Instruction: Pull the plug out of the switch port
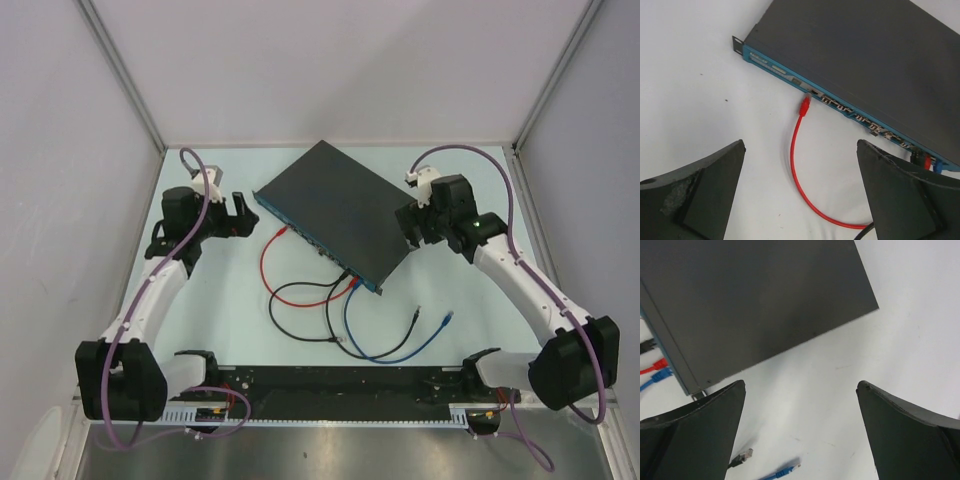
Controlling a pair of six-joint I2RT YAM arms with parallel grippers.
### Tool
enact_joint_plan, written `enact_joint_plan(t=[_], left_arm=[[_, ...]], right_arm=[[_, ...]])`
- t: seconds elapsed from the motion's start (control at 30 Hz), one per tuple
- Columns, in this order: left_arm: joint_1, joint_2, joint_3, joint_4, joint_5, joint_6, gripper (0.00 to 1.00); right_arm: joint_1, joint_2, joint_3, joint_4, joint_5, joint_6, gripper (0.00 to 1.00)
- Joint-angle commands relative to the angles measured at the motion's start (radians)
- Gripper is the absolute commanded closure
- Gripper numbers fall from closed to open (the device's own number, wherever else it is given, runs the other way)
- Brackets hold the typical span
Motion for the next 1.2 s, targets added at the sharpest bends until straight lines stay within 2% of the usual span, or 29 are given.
enact_joint_plan(t=[0.0, 0.07, 0.2, 0.37, 0.5, 0.6, 0.8, 0.9, 0.97, 1.17], left_arm=[[0.007, 0.028, 0.065, 0.016, 0.097, -0.058, 0.00], [0.007, 0.073, 0.105, -0.007, 0.091, -0.082, 0.02], [0.007, 0.155, 0.235, -0.081, 0.103, -0.096, 0.06], [0.007, 0.235, 0.324, -0.161, 0.083, -0.099, 0.14], [0.007, 0.263, 0.341, -0.149, 0.046, -0.127, 0.09], [0.007, 0.336, 0.396, -0.173, 0.081, -0.074, 0.10], [0.007, 0.473, 0.476, -0.225, 0.164, 0.037, 0.11], [0.007, 0.500, 0.440, -0.225, 0.222, 0.062, 0.15], [0.007, 0.528, 0.435, -0.227, 0.244, 0.074, 0.21], [0.005, 0.622, 0.501, -0.213, 0.302, 0.097, 0.35]], right_arm=[[-0.004, 0.073, 0.130, -0.015, -0.136, 0.023, 0.00], [-0.015, 0.098, 0.166, -0.022, -0.216, 0.055, 0.00], [-0.027, 0.175, 0.274, -0.020, -0.235, 0.043, 0.00], [-0.107, 0.294, 0.360, -0.029, -0.296, 0.058, 0.08], [-0.199, 0.362, 0.390, -0.011, -0.331, 0.071, 0.09], [-0.263, 0.434, 0.418, -0.012, -0.389, 0.028, 0.08], [-0.273, 0.567, 0.441, 0.015, -0.422, 0.014, 0.06], [-0.276, 0.630, 0.440, 0.067, -0.411, 0.052, 0.05], [-0.283, 0.649, 0.441, 0.092, -0.420, 0.061, 0.04], [-0.287, 0.702, 0.478, 0.080, -0.469, 0.026, 0.04]])
